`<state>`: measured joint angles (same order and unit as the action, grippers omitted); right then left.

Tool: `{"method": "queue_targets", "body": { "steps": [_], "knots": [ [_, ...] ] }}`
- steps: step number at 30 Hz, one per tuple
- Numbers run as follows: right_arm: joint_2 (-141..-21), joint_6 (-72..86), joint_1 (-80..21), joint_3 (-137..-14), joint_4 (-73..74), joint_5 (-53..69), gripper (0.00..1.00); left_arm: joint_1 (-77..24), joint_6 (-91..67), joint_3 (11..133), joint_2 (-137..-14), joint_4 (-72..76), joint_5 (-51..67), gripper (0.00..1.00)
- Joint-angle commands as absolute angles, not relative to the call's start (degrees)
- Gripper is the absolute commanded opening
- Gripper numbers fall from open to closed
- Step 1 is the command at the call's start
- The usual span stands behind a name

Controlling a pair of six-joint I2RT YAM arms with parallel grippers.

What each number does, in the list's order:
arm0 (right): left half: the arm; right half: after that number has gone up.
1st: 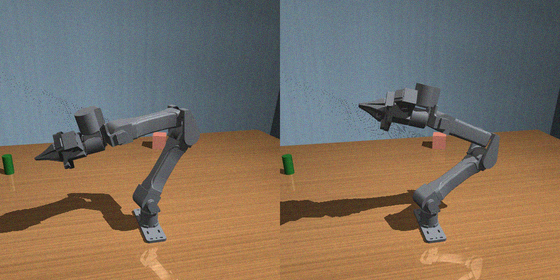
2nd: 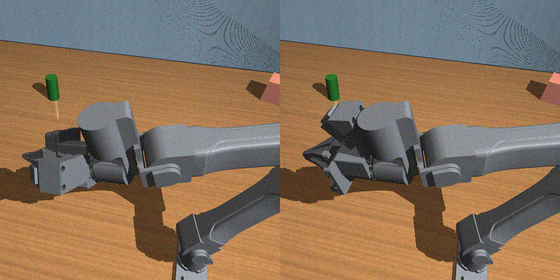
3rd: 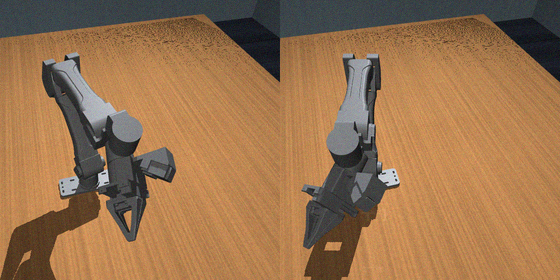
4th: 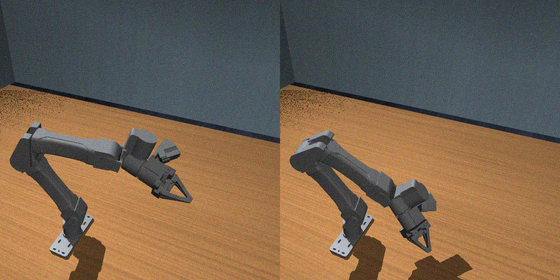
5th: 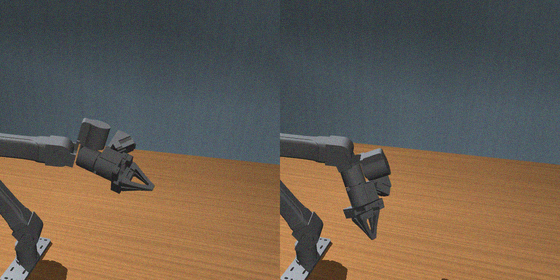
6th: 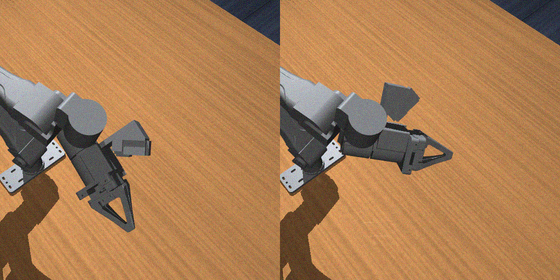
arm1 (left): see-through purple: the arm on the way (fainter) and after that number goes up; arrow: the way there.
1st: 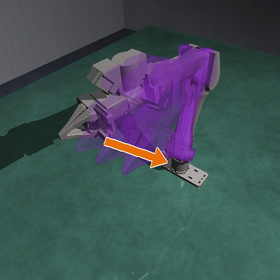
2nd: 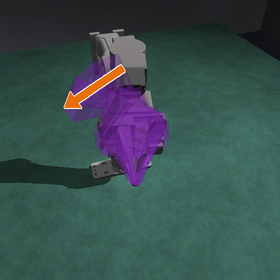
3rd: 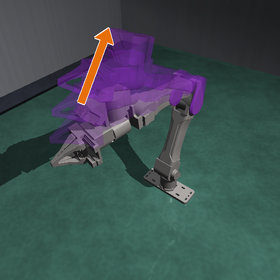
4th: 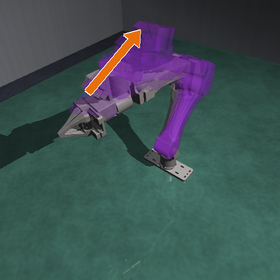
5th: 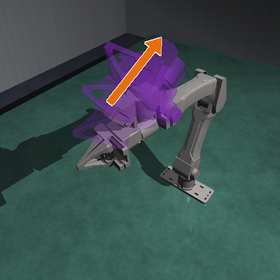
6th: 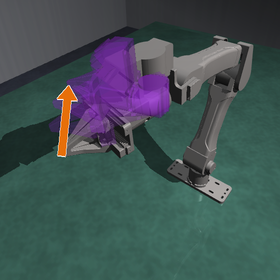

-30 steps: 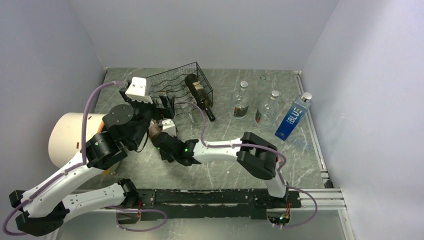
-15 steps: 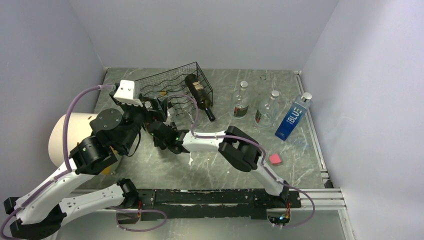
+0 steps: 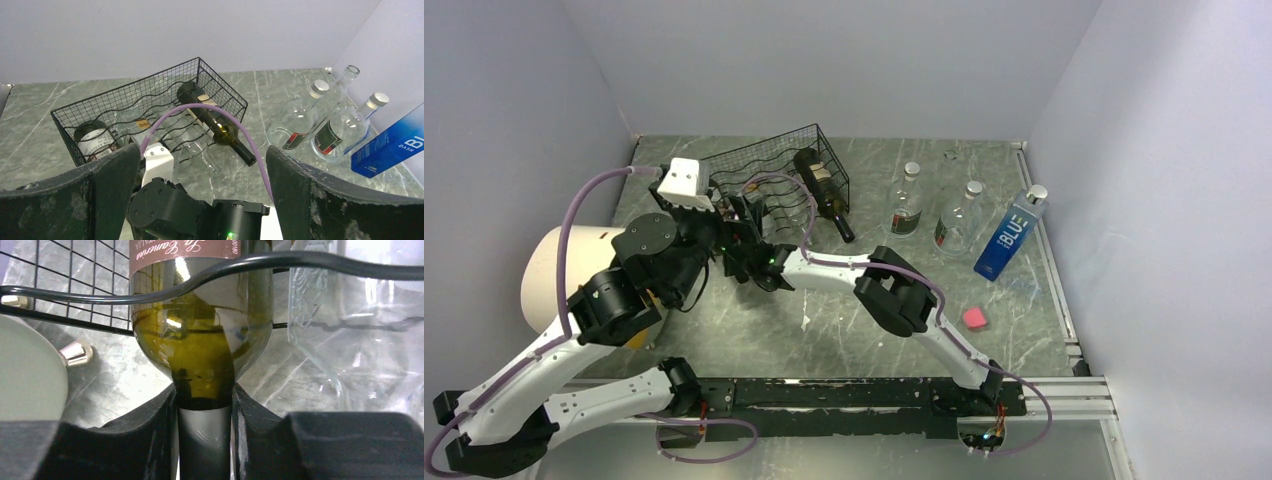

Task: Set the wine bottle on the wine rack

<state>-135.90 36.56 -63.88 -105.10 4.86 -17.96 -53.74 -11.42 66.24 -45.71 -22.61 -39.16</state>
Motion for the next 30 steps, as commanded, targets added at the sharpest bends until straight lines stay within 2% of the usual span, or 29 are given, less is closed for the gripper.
{"method": "queue_targets", "body": {
  "steps": [1,8,18,23,26,30],
  "knots": [
    [-135.4,35.7,-63.7,-108.1,-1.4,-19.0,0.42,-53.6,-12.0,68.3,-45.6,-23.3,-38.1,0.99],
    [-137.3,36.5,-63.5,-110.3,-0.2,-17.8,0.48,-53.6,-11.9,68.7,-46.1,-23.5,-37.9,0.99],
    [-135.4,37.2,-62.7,-107.4,-4.0,-16.6,0.47,-53.6,-12.0,69.6,-46.5,-24.1,-37.7,0.99],
    [-131.4,35.5,-62.7,-104.5,-5.2,-17.1,0.64,-53.6,-11.7,71.8,-47.1,-24.9,-36.5,0.99],
    [-127.1,35.2,-62.7,-99.5,-7.6,-17.8,0.68,-53.7,-11.6,72.9,-47.2,-24.9,-36.0,0.99],
    [-120.4,33.0,-62.8,-91.4,-11.1,-17.9,0.68,-53.6,-11.5,73.5,-46.7,-23.8,-33.9,0.99]
  ]
}}
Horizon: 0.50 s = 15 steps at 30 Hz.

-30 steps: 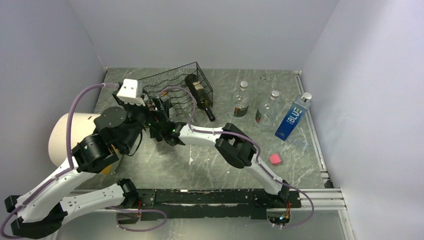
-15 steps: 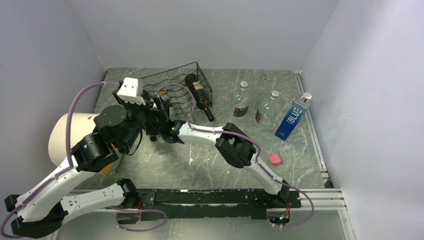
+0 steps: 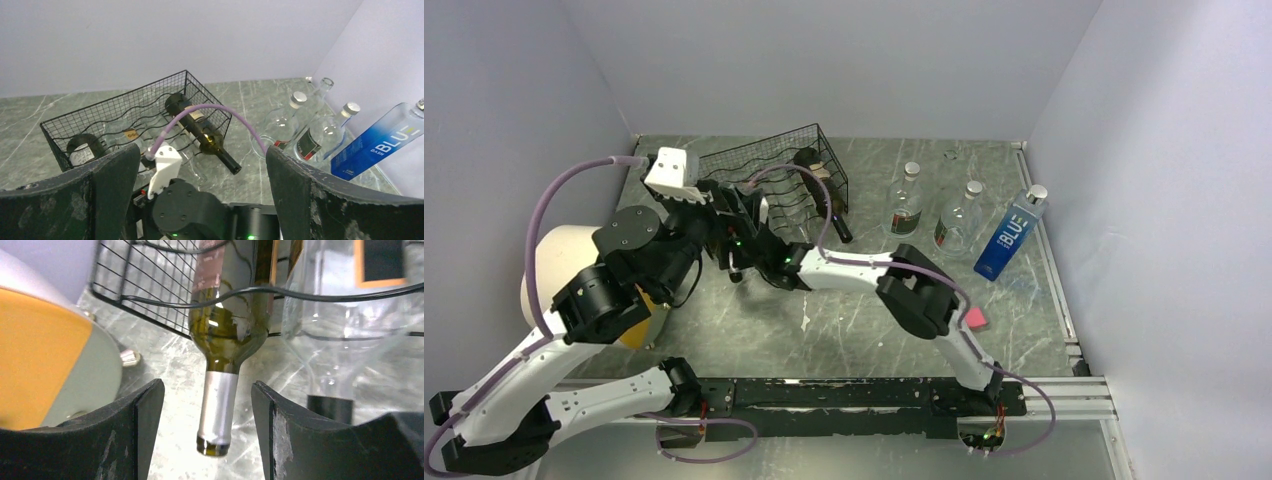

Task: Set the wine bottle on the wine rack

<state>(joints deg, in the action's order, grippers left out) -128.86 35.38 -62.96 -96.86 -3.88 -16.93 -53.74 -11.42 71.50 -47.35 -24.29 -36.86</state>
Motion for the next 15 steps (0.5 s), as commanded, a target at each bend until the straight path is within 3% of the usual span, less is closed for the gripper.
{"method": "queue_targets", "body": {
  "steps": [1,9,15],
  "knots": [
    [-118.8,33.1,-62.7,-89.4,-11.7,-17.4,0.68,-53.6,-11.6,73.6,-46.5,-23.4,-33.2,0.99],
    [-100.9,31.5,-62.6,-71.5,-8.6,-21.4,0.65,-53.6,-15.1,72.7,-44.6,-24.7,-29.0,0.99],
    [-84.7,30.2,-60.3,-63.6,2.8,-31.6,0.66,-53.6,-17.6,68.2,-41.1,-23.9,-27.2,0.99]
  ]
}}
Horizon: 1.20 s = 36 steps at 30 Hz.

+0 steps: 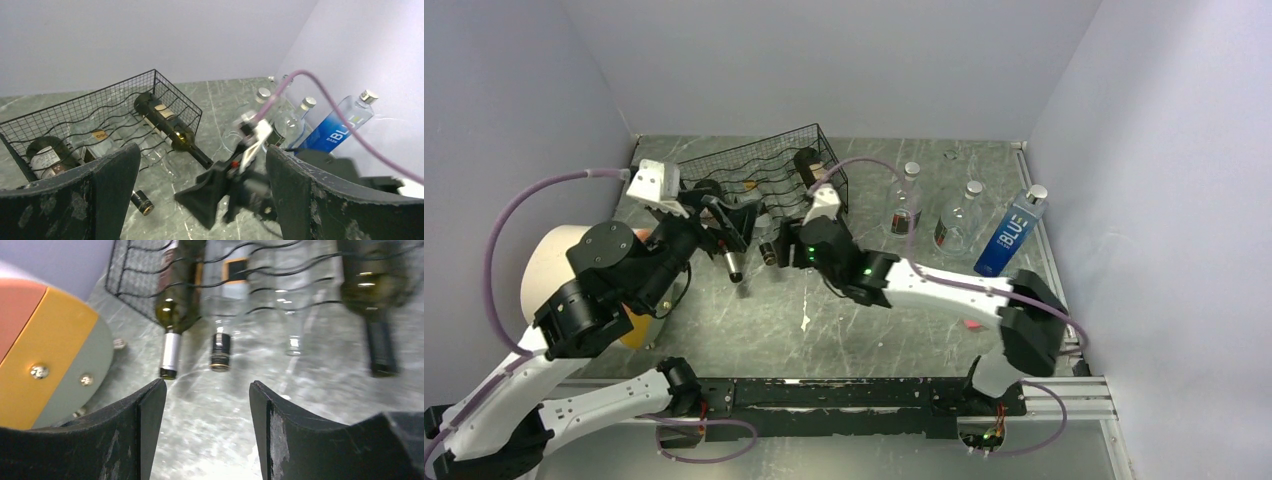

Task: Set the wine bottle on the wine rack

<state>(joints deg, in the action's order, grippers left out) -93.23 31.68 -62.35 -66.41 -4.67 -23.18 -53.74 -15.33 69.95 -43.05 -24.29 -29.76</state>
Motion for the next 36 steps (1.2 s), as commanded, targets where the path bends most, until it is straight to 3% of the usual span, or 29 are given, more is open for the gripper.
{"method": "queue_targets", "body": {
  "steps": [1,10,15,23,36],
  "knots": [
    [-82.3,30.3,-59.0,-62.8,4.9,-32.3,0.66,-53.6,-17.6,67.5,-40.6,-23.7,-27.0,0.99],
    [-69.7,28.3,-43.7,-63.2,18.7,-36.6,0.67,-53.6,-16.3,58.8,-39.0,-16.6,-28.9,0.99],
    [-72.2,24.2,-35.6,-67.0,22.2,-36.6,0.68,-53.6,-14.2,53.5,-40.9,-9.1,-29.0,0.99],
    [-79.0,17.6,-25.5,-67.6,17.1,-21.1,0.71,-53.6,-8.8,48.3,-46.9,2.6,-24.4,0.99],
    [-90.7,11.2,-21.6,-75.6,15.2,-19.4,0.71,-53.6,-19.8,52.4,-55.5,-2.3,-25.9,0.97]
  ]
}}
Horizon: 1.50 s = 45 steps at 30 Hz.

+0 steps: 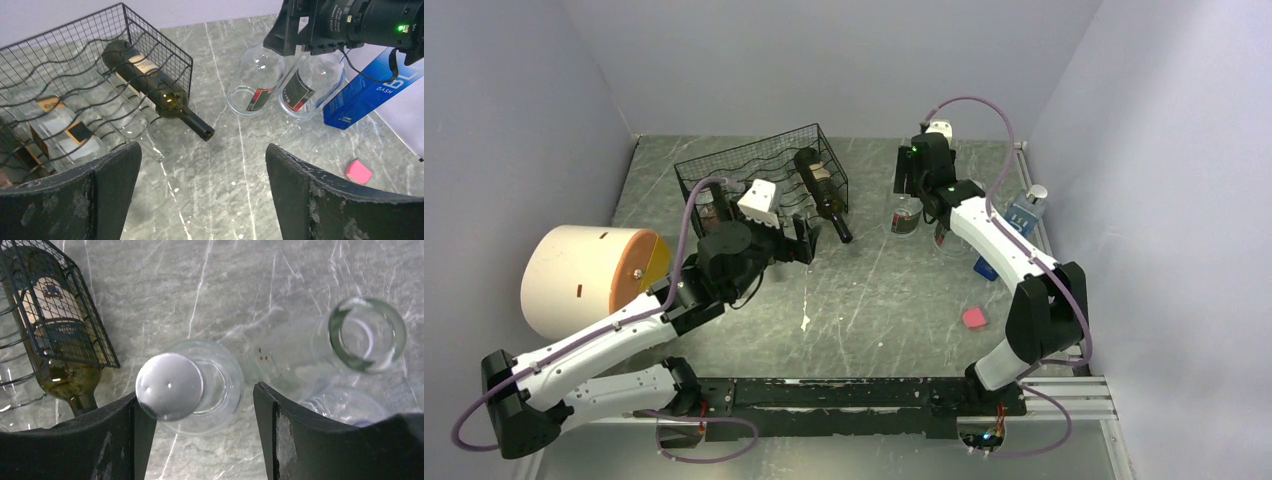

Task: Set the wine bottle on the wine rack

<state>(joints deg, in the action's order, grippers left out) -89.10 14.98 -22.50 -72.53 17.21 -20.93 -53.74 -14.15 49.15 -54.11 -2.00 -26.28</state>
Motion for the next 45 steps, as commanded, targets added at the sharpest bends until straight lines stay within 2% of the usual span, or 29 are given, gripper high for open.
{"method": "queue_targets", "body": {
  "steps": [1,4,7,9,13,16,23,32,40,45],
  "knots": [
    [-91.6,10.6,-21.5,-75.9,15.1,-18.6,0.71,-53.6,-20.4,52.9,-55.9,-3.1,-25.5,0.97],
    [-93.2,8.2,-21.4,-77.1,15.1,-15.6,0.69,-53.6,-25.3,53.7,-56.9,-5.6,-25.2,0.97],
    [-93.8,6.4,-21.4,-77.3,14.1,-14.6,0.62,-53.6,-27.7,54.2,-57.9,-6.8,-23.5,0.97],
    [-93.5,5.5,-21.4,-77.4,14.1,-14.7,0.49,-53.6,-28.8,54.5,-58.5,-7.4,-22.9,0.96],
    [-90.7,5.3,-21.6,-75.2,14.2,-15.6,0.17,-53.6,-31.0,54.5,-59.4,-6.9,-22.8,0.96],
    [-87.0,6.8,-22.6,-72.1,14.1,-17.4,0.09,-53.6,-32.8,54.0,-60.0,-5.6,-20.2,0.96],
    [-77.2,14.6,-27.8,-60.9,12.1,-24.2,0.01,-53.6,-37.0,52.7,-62.6,-3.1,-13.8,0.98],
    [-65.9,26.7,-39.5,-45.1,10.8,-35.9,0.0,-53.6,-41.0,53.2,-68.9,1.2,-10.4,0.97],
    [-57.4,39.2,-42.9,-33.5,10.8,-29.0,0.0,-52.9,-44.0,55.2,-79.3,11.9,-21.3,0.96],
    [-55.1,43.2,-42.9,-31.2,13.4,-28.4,0.0,-52.3,-46.5,59.3,-86.7,12.5,-19.1,0.95]
  ]
}}
